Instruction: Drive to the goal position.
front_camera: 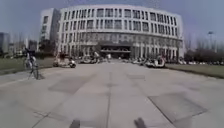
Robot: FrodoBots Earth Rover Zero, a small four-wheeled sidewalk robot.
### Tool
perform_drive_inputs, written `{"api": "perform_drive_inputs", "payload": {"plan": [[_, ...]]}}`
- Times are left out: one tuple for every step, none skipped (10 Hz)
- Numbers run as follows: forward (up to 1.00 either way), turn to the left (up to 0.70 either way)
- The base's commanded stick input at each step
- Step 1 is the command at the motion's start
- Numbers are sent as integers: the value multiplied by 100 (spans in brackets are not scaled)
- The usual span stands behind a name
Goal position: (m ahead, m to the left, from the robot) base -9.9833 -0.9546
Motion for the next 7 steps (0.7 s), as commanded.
{"api": "perform_drive_inputs", "payload": {"plan": [[85, 1], [85, 1], [85, 1], [85, 1], [85, 1], [85, 1], [85, -20]]}}
